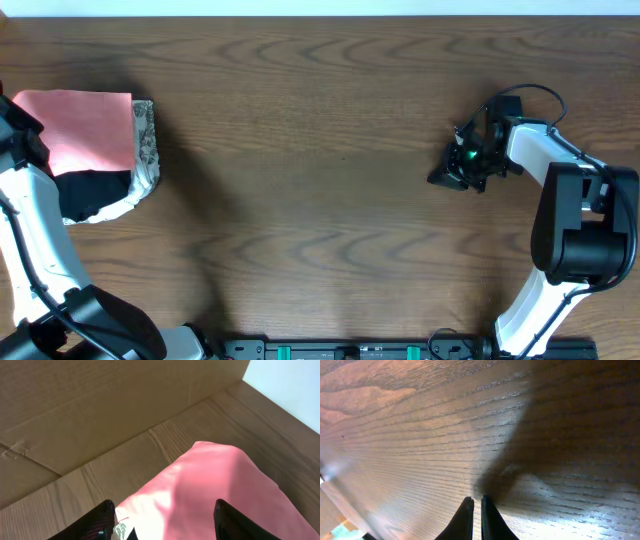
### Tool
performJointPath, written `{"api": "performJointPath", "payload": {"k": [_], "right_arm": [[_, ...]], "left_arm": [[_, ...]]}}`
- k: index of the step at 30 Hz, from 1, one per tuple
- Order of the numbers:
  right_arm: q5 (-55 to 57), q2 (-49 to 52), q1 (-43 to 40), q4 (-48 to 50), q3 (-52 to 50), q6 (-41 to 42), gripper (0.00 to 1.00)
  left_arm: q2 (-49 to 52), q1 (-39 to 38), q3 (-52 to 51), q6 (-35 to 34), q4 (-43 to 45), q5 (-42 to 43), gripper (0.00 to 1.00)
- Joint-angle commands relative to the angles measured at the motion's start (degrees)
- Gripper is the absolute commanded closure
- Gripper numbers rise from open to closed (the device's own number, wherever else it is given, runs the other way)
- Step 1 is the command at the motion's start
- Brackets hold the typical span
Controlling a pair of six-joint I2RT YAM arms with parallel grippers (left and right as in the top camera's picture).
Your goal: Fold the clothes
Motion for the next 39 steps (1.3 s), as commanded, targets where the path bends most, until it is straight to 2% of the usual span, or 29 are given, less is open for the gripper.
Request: {"api": "performJointPath", "payload": {"k": [1,8,11,14,15,17,20,24,29,31,32,33,34,35,39], "right_arm": [[7.7,1.9,-0.1,-0.6,-1.7,-0.7,0.92],[7.7,1.9,-0.1,-1.0,-1.7,-0.7,0.92],[5.4,1.9,-0.1,-0.9,-1.7,-3.6,0.92],[-2.4,1.9,-0.1,0.0,-1.6,-11.1,0.93],[-4.2,1.9,-0.1,0.2,-1.6,-13.0,0.89],[-3.1,1.6,-0.1,0.3,-1.2,-13.3,0.83],[2.4,0.3,-0.2,-0.2,0.1,-10.9,0.81],[7.1,-4.1,-0.2,-1.6,3.4,-10.7,0.78],[14.0,-11.5,-0.1,-4.1,8.9,-10.7,0.75],[15.5,-14.2,-0.1,-4.1,9.8,-10.8,0.67],[16.1,-15.5,-0.1,-3.6,9.8,-10.8,0.55],[16.7,-16.8,-0.1,-3.0,9.8,-10.8,0.37],[17.2,-17.7,-0.1,-2.4,9.8,-10.8,0.1],[17.4,-18.5,-0.1,-1.7,9.8,-10.8,0.01],[18.2,-20.0,-0.2,-0.3,9.8,-10.9,0.01]], "left_arm": [[-0.8,0.2,-0.4,-0.2,0.0,-0.2,0.36],[-0.8,0.2,-0.4,-0.4,0.0,5.2,0.36],[-0.8,0.2,-0.4,-0.4,0.4,12.8,0.36],[-0.8,-0.6,-0.4,-0.4,0.7,24.5,0.21],[-0.8,-1.4,-0.4,-0.4,0.7,27.0,0.18],[-0.8,-4.3,-0.4,-0.4,-0.4,26.8,0.11],[-0.8,-10.2,-0.4,-0.3,-3.0,23.2,0.03],[-0.8,-19.8,-0.4,-0.3,-5.6,21.4,0.0],[-0.8,-31.2,-0.4,-0.3,-7.6,20.2,0.02],[-0.8,-35.3,-0.4,-0.3,-8.5,18.5,0.02],[-0.8,-37.0,-0.4,-0.3,-8.9,16.9,0.02],[-0.7,-38.7,-0.4,-0.3,-9.2,15.3,0.02],[-0.7,-40.2,-0.4,-0.3,-9.5,13.9,0.02],[-0.7,-41.0,-0.4,-0.3,-9.7,13.8,0.02],[-0.7,-43.1,-0.4,-0.3,-11.3,14.3,0.02]]}}
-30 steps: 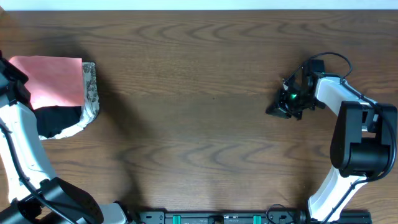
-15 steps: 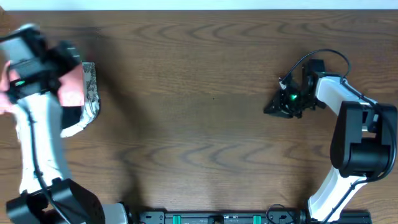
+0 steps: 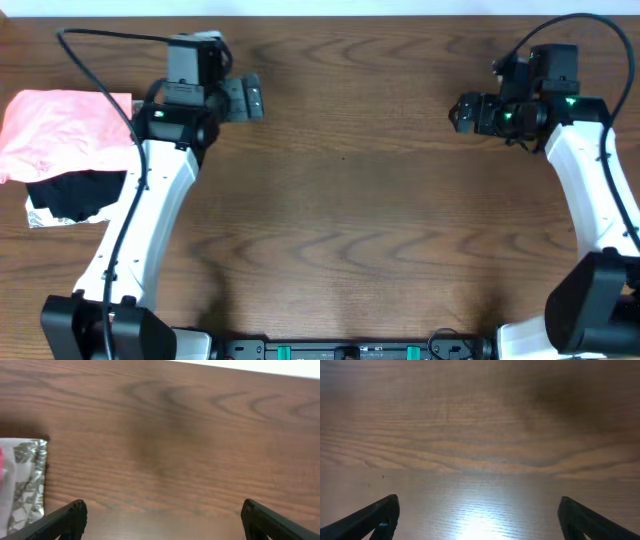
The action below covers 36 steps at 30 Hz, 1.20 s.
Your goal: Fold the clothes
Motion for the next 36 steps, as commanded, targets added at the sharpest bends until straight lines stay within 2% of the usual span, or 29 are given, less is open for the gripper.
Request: {"api": "performJointPath", "payload": {"k": [1,7,12,15,19,24,26,30,36], "right_arm": [[2.5,-0.3,-0.1,-0.2,0.2,-1.8,0.01],[2.5,-2.9,-0.1,-5.9,0.2,-3.9,0.01],[3.5,-10.4,-0.1,-9.8,-1.9,-3.4,0.01],[5.1,-17.6,0.2,-8.5,-6.7,-1.8,0.01],[5.1,-31.4,0.7,-5.2,-16.7,-1.1,0.01],[7.9,-51.1,1.5,-3.8,-27.8,-1.2,0.01],[8.0,-58.9,1.5,-3.5,-31.0,-1.2,0.01],[7.7,-68.6,1.5,-4.2,-33.3,-1.2,0.01],[7.7,-75.0,1.5,-9.1,-33.3,-1.2,0.01]], "left_arm": [[-0.7,-0.7,-0.4,0.1,-1.4,-2.1,0.02],[-2.5,-0.2,-0.4,0.0,-6.8,-1.4,0.02],[-6.9,-0.3,-0.7,0.1,-13.7,1.2,0.02],[-11.7,-0.3,-3.3,0.1,-14.6,3.0,0.02],[-21.4,-0.4,-11.3,-0.1,-11.2,4.3,0.02],[-35.0,-0.7,-22.8,-5.6,-8.3,4.3,0.02],[-39.1,-0.7,-26.3,-5.7,-7.5,4.3,0.02],[-42.8,-0.7,-29.2,-5.7,-7.4,4.3,0.02],[-42.9,-0.7,-29.2,-5.7,-10.9,4.3,0.02]]}}
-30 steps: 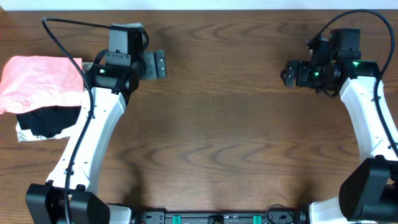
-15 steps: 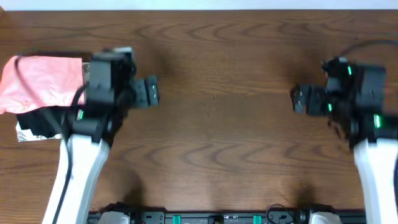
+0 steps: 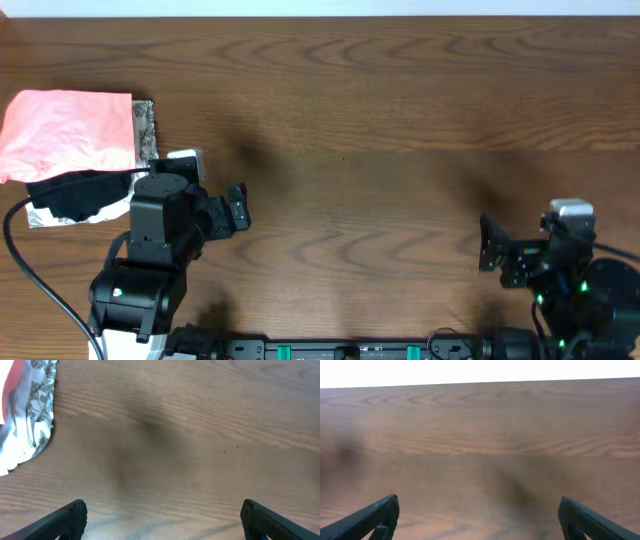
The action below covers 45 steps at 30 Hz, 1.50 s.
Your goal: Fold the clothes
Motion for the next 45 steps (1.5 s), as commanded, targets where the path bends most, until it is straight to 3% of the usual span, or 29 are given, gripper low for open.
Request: {"api": "performJointPath", "payload": {"k": [1,13,26,31,36,45], "right_arm": [[0.7,-1.3,0.5,-2.1,-0.7,0.7,0.01],[0.7,-1.2,0.5,-14.3,-0.7,0.7,0.01],[1.6,-12.0,-0.3,-12.0,-5.9,0.7,0.01],[2.6,-21.4,-0.3,-5.6,-13.5,-0.3,0.01],[2.4,-21.1,0.3,2.9,-18.0,-4.3,0.01],[2.6,-21.1,1.3,29.2,-31.3,-7.5,0.01]], "left_arm": [[0.1,-0.2,-0.1,-0.5,-0.7,0.2,0.02],[0.5,-0.2,-0.1,-0.5,-0.8,0.2,0.02],[0.5,-0.2,-0.1,-0.5,-0.8,0.2,0.02],[0.5,-0.2,-0.2,-0.5,-0.8,0.2,0.02],[0.5,-0.2,-0.1,-0.5,-0.8,0.2,0.02],[0.5,-0.2,-0.1,-0.5,-0.8,0.2,0.02]]}}
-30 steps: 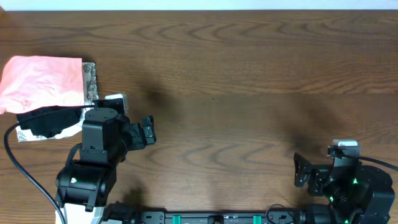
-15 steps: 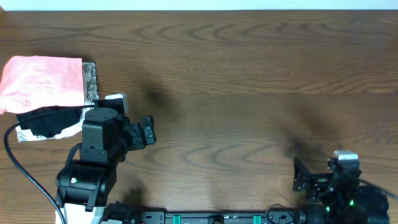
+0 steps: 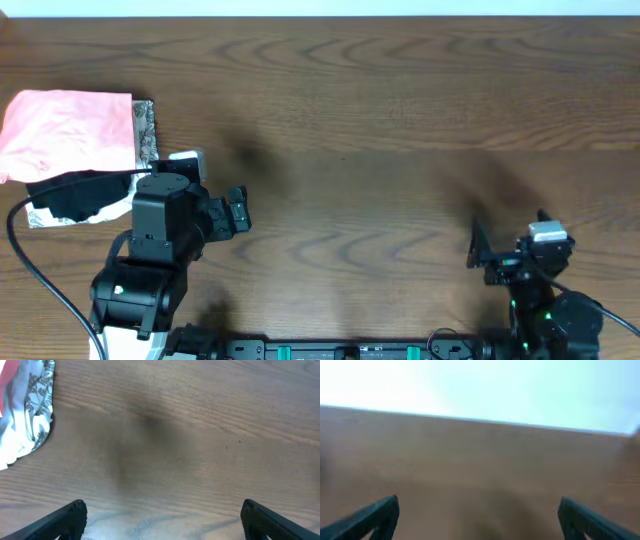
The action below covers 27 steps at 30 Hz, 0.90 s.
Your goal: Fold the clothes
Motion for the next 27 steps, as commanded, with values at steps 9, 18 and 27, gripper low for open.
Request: {"api": "performJointPath", "payload": {"k": [9,18,27], "right_arm": [[0.5,-0.4,0.6,23.1,-17.2,-1.6,0.01],[1.4,-0.4,0.9,21.9,-17.2,-2.1,0.01],[1.4,-0.4,0.8,21.9,-17.2,-2.1,0.01]], "left_arm": [[0.0,-0.2,-0.1,-0.5,0.0,0.1,0.02],[0.0,-0.2,-0.2,-0.5,0.0,0.1,0.02],[0.0,-0.2,-0.1,-0.5,0.0,0.1,0.02]]}}
